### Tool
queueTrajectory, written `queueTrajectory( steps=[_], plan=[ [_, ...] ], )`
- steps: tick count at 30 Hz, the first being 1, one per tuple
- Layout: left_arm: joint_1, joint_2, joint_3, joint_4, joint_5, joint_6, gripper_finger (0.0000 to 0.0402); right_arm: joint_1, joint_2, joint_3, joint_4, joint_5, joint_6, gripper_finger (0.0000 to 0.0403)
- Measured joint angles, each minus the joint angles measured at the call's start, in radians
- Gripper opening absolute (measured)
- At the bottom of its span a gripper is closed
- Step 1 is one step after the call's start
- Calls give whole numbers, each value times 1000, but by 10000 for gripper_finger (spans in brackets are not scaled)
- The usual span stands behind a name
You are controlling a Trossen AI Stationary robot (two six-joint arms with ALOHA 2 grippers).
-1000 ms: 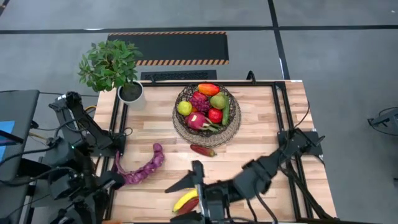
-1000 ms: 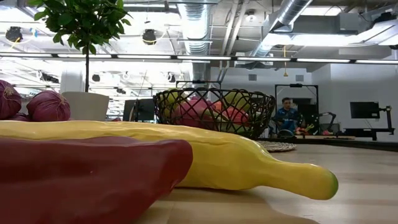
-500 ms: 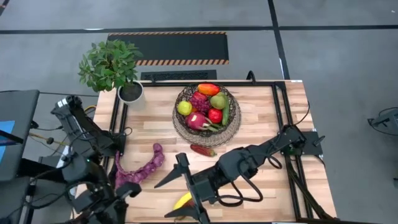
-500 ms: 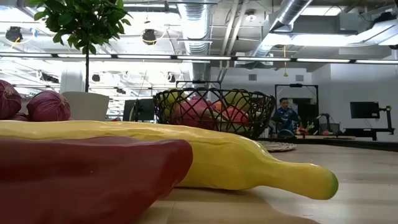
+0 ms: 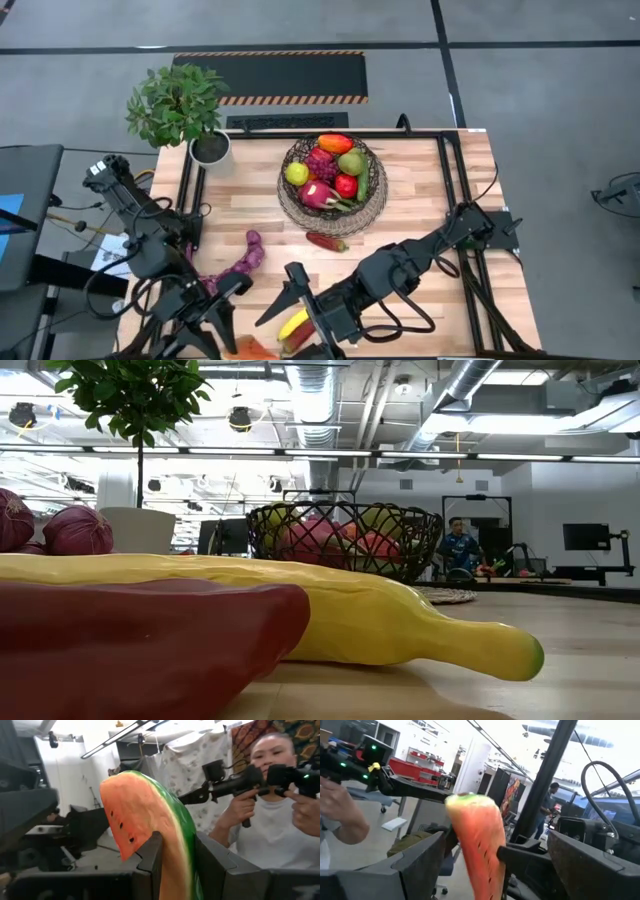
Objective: Build produce basket
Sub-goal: Put the sliced watermelon into the basket
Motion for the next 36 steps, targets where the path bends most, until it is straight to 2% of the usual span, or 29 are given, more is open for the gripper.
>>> queueTrajectory(
  steps=[10, 17, 20, 23, 26, 29, 32, 36],
  plan=[
    [18, 0, 0, 6, 58, 24, 73, -1, 0, 0, -1, 8, -28, 369],
    [18, 0, 0, -15, 171, -66, 73, 15, 0, 1, -54, -97, -27, 369],
    [17, 0, 0, -30, 171, -103, 73, 36, -1, 1, -132, -82, -48, 369],
    [17, -4, 0, -87, 116, -152, 73, 68, -2, 1, -199, 64, -142, 369],
    [26, -5, 0, -132, 37, -208, 73, 115, -2, 1, -247, 316, -306, 369],
    [29, -5, 0, -124, 12, -257, 73, 160, -3, 1, -281, 544, -475, 369],
    [33, -5, 0, -106, -17, -317, 73, 194, -3, 1, -286, 685, -560, 369],
    [36, -7, 0, -152, -96, -344, 73, 227, -3, 1, -283, 820, -585, 369]
  ],
)
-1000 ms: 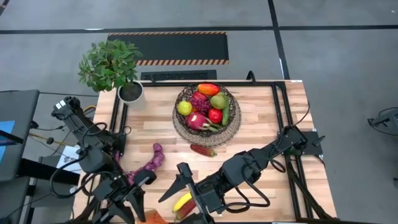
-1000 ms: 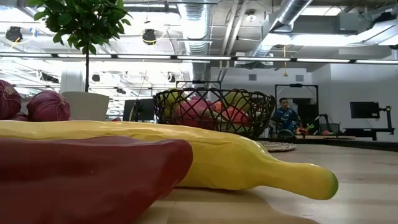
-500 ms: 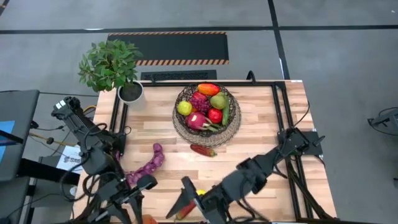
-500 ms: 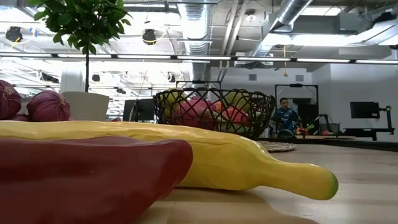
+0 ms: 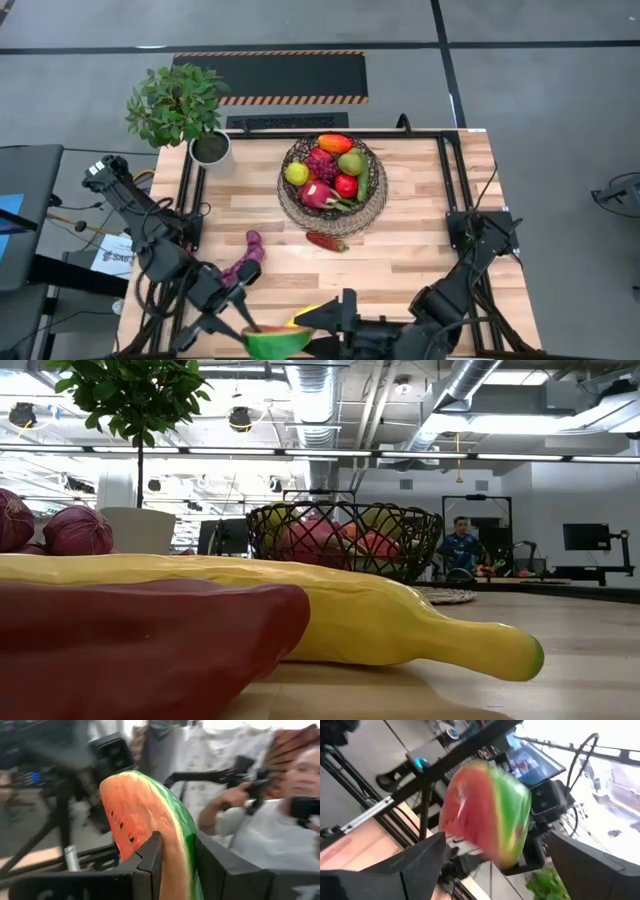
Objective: Build produce basket
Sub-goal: Put the sliced watermelon into the basket
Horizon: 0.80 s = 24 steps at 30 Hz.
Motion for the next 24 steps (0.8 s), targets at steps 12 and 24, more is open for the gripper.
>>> queueTrajectory(
  steps=[12, 24],
  plan=[
    [69, 3, 0, -75, 2, 6, 73, -23, 0, 0, -15, 22, 122, 369],
    [69, 3, 0, -187, -23, 21, 73, -52, 0, -1, -73, -9, 242, 368]
  ],
)
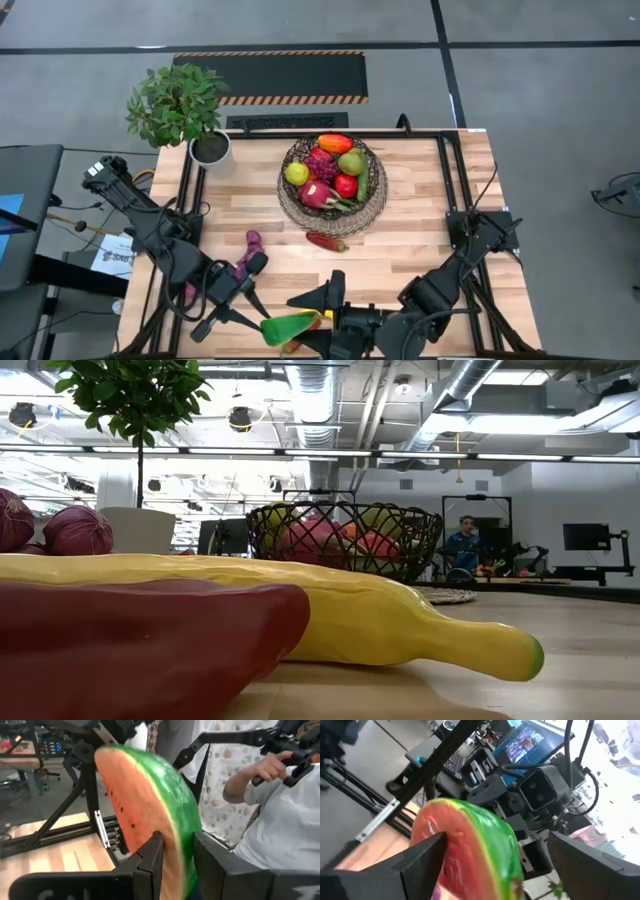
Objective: Build produce basket
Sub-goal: Put the sliced watermelon into the basket
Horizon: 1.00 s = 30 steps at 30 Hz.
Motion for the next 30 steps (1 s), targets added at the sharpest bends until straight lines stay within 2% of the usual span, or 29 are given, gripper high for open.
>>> queueTrajectory(
  steps=[5, 13, 22, 30],
  plan=[
    [1, 1, 0, -15, -8, 0, 72, -4, 0, 0, -33, -18, 134, 342],
    [1, 1, 0, -10, -12, 38, 72, -23, 0, 0, -129, -56, 264, 298],
    [1, 1, 0, -13, -14, 44, 72, -26, 0, 0, -132, -69, 265, 229],
    [1, 0, 1, -8, -34, 15, 72, -23, 1, 0, -145, -88, 241, 147]
  ],
)
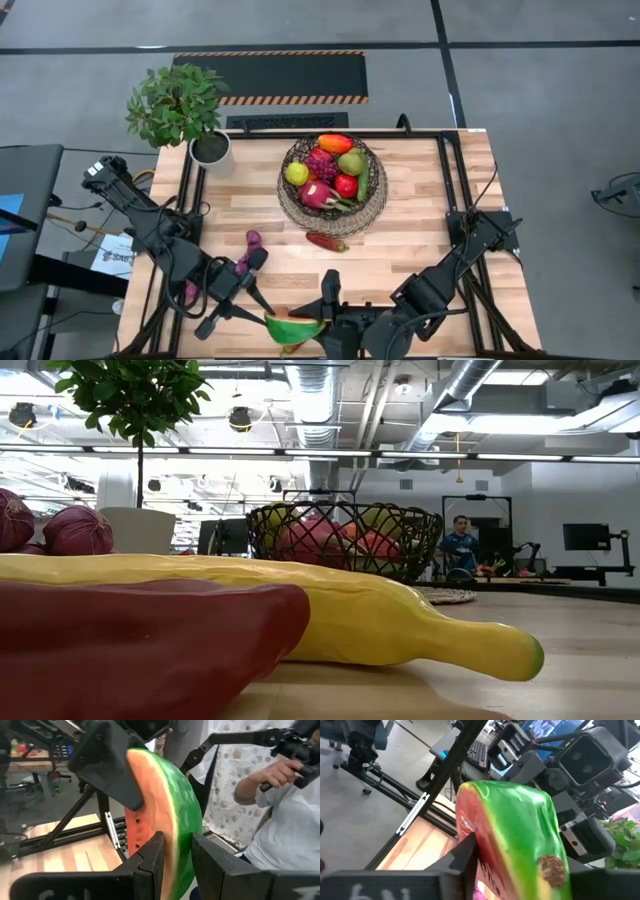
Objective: Build produce basket
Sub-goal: Put the sliced watermelon into the basket
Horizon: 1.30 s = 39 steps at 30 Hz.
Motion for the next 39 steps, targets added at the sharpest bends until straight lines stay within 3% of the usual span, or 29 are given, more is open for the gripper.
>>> queueTrajectory(
  steps=[6, 16, 21, 24, 27, 29, 34, 36, 39],
  plan=[
    [-1, -2, 0, -27, -71, 0, 87, 5, 0, -1, -32, 7, -1, 113],
    [-6, -87, -1, -190, -193, -54, 203, 6, -31, 0, -56, 133, -3, 113],
    [-17, -175, -2, -323, -208, -131, 235, -10, -93, 2, -146, 223, 29, 113],
    [-25, -215, -2, -384, -242, -184, 237, -46, -132, 2, -307, 379, 145, 113],
    [-42, -235, -2, -431, -297, -213, 237, -108, -164, 2, -537, 480, 414, 113],
    [-53, -236, -2, -441, -322, -219, 237, -157, -173, 2, -688, 468, 621, 113],
    [-65, -223, -2, -457, -339, -220, 237, -279, -150, 0, -1063, 303, 986, 113],
    [-65, -213, -2, -457, -338, -220, 237, -336, -118, -12, -1074, 240, 1001, 113],
    [-65, -203, -2, -457, -333, -224, 237, -387, -98, -59, -1043, 135, 870, 113]
  ],
)
